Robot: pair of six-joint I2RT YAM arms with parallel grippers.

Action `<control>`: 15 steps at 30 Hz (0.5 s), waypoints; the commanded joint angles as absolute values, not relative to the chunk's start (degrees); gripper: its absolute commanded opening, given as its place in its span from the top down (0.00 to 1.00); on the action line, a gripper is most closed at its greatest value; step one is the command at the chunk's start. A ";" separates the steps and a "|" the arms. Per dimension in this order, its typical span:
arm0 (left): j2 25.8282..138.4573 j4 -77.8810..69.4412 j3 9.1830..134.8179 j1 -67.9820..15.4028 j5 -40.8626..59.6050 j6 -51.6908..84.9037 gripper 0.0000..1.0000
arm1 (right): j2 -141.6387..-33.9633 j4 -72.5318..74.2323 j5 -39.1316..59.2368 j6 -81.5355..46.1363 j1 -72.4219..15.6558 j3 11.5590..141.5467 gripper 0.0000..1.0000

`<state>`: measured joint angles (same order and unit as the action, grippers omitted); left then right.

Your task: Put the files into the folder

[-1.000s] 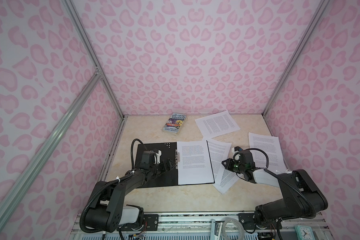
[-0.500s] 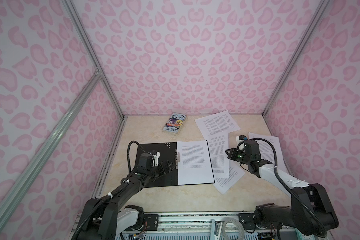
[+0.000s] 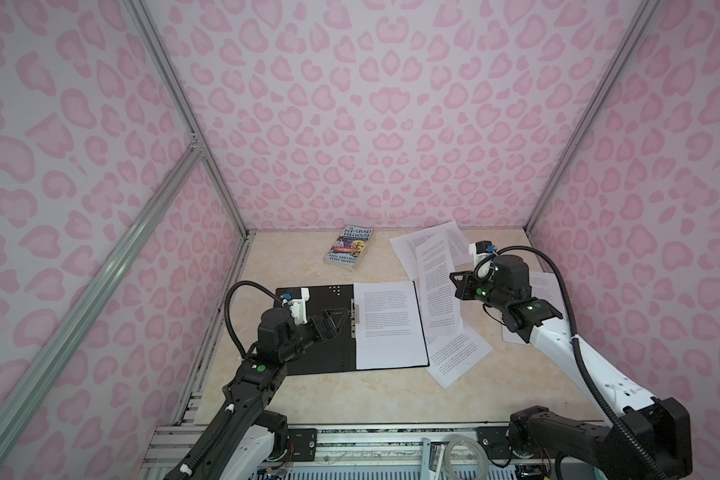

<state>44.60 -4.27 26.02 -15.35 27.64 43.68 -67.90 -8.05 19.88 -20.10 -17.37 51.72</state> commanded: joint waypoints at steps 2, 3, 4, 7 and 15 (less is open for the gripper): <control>46.53 -8.18 32.11 -17.74 24.05 44.73 0.01 | -66.74 -8.05 17.20 -11.98 -23.36 52.38 1.00; 47.92 -8.83 33.57 -18.46 23.48 44.35 0.00 | -65.94 -7.84 15.75 -9.65 -25.51 51.70 1.00; 49.36 -9.43 35.01 -19.11 23.22 43.75 0.00 | -65.16 -7.62 14.39 -7.89 -27.18 51.12 1.00; 55.46 -9.67 41.33 -21.05 21.27 37.75 0.02 | -62.59 -3.22 11.55 -4.82 -30.57 47.13 1.00; 70.80 -1.50 63.00 -28.17 22.95 1.19 0.03 | -63.43 0.17 7.21 -0.06 -32.61 41.69 1.00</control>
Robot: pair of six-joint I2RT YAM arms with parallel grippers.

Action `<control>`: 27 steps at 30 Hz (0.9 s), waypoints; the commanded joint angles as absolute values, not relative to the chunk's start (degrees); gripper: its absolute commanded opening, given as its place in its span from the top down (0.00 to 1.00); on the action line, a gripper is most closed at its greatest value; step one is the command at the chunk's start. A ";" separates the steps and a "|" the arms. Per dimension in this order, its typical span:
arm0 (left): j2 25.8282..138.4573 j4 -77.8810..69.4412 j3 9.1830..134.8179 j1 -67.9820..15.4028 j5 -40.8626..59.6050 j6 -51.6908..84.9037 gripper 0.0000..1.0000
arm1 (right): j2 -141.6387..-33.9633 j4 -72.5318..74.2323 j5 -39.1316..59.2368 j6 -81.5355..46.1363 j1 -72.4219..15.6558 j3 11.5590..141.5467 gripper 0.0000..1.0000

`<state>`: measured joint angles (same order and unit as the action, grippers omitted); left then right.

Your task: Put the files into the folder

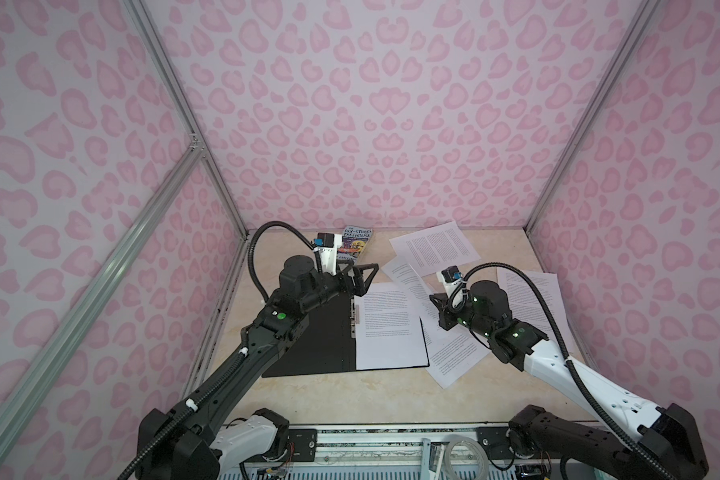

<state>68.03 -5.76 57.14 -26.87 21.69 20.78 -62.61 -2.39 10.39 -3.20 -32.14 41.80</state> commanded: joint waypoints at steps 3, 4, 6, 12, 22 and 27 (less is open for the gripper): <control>74.65 7.65 70.48 -31.62 20.43 -17.06 0.02 | -63.90 -1.03 6.72 1.70 -34.32 42.22 1.00; 75.43 10.21 72.03 -32.85 19.25 -21.88 0.02 | -63.73 -1.14 6.16 2.60 -34.94 42.23 1.00; 76.49 16.47 74.17 -35.67 16.62 -31.97 0.01 | -63.26 -1.18 5.15 3.91 -35.75 41.92 1.00; 76.48 21.57 74.22 -42.76 5.88 -48.54 0.00 | -64.02 -0.59 6.73 5.59 -37.07 41.74 1.00; 86.05 28.54 79.93 -47.81 -2.29 -56.25 0.25 | -62.79 -0.77 6.64 7.03 -38.93 41.49 1.00; 90.12 29.38 82.88 -47.78 -3.49 -55.77 0.45 | -62.36 -0.34 7.51 7.09 -38.93 41.23 1.00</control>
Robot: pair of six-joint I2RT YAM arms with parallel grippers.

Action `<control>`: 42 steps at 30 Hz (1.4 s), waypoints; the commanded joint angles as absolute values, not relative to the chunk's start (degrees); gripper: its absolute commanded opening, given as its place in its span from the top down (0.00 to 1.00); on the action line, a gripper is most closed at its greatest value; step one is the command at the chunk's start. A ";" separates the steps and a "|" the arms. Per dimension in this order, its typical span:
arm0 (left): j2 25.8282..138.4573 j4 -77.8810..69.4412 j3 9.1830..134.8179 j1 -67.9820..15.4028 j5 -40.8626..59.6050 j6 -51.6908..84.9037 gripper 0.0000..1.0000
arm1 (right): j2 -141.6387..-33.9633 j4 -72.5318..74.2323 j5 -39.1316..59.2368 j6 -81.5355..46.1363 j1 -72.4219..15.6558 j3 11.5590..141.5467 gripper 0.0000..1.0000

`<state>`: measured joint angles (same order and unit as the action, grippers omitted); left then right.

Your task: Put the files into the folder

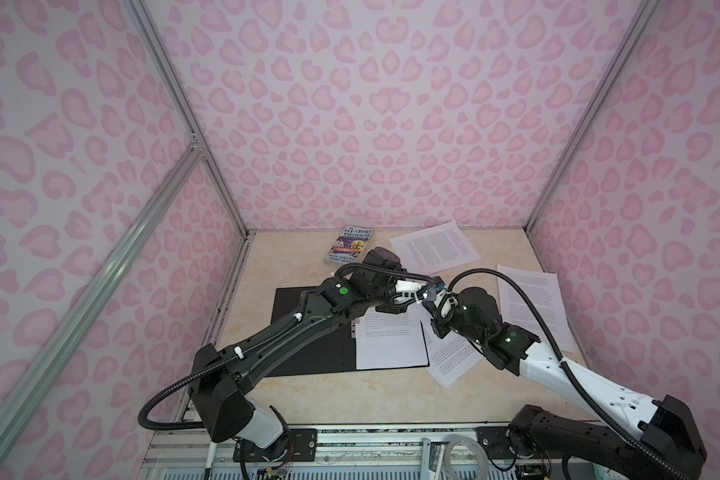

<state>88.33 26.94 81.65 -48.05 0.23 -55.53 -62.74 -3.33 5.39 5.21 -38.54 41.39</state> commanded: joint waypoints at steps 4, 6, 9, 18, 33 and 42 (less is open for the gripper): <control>91.47 30.10 83.46 -47.66 -3.71 -55.58 0.49 | -62.15 -0.69 6.62 7.16 -38.94 41.22 1.00; 90.97 29.56 83.32 -46.74 -1.54 -53.68 0.52 | -61.89 -0.53 6.16 7.16 -38.94 41.09 1.00; 89.17 28.08 83.03 -43.51 4.20 -49.46 0.51 | -61.83 -0.07 6.97 7.12 -38.94 40.91 1.00; 86.31 23.37 78.14 -42.72 1.86 -52.99 0.35 | -61.18 0.18 8.50 7.21 -38.95 40.66 1.00; 87.58 23.64 77.43 -42.63 1.61 -53.60 0.56 | -60.30 0.36 8.95 7.42 -38.93 40.34 1.00; 88.25 24.18 77.43 -43.39 0.15 -54.57 0.72 | -60.11 0.47 9.08 7.47 -38.94 40.34 1.00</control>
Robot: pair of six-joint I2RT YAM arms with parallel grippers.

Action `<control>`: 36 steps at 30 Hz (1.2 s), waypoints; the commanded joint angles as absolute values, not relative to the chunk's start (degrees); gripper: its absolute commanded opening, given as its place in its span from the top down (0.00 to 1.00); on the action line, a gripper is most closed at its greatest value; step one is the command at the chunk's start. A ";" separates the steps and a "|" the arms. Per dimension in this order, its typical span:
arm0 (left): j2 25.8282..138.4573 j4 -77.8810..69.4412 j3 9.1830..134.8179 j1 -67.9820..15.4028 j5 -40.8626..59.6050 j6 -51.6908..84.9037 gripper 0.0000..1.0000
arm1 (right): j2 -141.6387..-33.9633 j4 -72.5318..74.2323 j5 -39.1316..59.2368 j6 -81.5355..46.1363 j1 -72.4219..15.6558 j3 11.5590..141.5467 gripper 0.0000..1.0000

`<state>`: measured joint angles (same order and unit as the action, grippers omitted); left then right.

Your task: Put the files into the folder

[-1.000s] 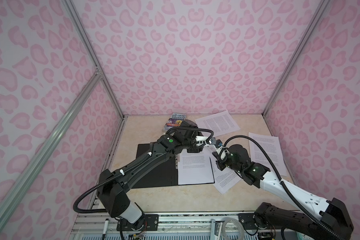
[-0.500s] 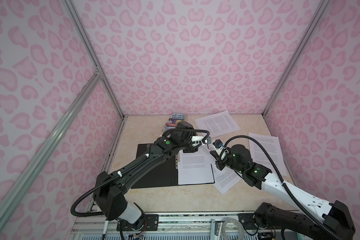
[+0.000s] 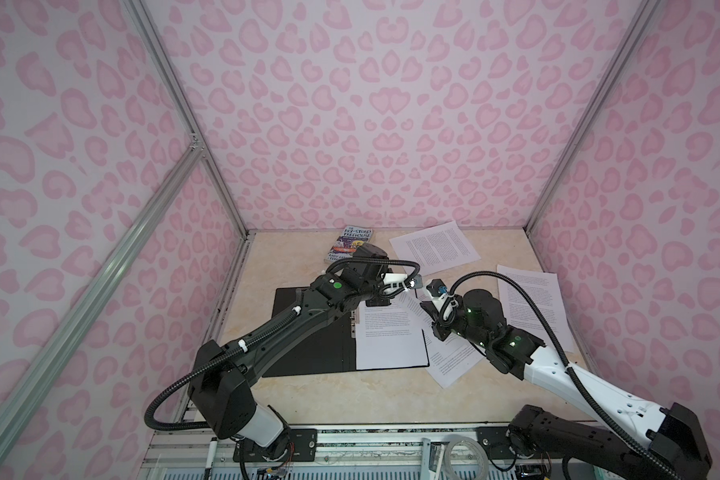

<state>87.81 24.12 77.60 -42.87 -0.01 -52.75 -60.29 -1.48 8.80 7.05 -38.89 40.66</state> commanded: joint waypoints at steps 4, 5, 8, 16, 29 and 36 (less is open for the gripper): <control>88.37 24.18 75.28 -43.77 -0.58 -54.84 0.78 | -59.85 0.64 9.10 7.47 -38.94 40.17 1.00; 88.40 24.24 75.11 -44.01 -0.79 -54.85 0.80 | -59.78 0.71 9.09 7.46 -38.98 40.17 1.00; 88.57 24.59 74.91 -44.20 -1.32 -54.76 0.88 | -59.77 0.71 9.05 7.39 -38.89 40.08 1.00; 88.29 25.08 74.62 -44.89 -1.98 -53.49 0.96 | -59.33 0.92 9.17 7.14 -38.92 39.99 1.00; 88.33 32.67 80.83 -41.85 1.90 -33.23 0.96 | -54.74 1.56 -0.23 -11.25 -31.81 39.23 0.00; 88.33 37.78 86.75 -33.56 13.09 -15.63 0.96 | -47.70 -2.70 4.51 -22.73 -19.39 37.81 0.00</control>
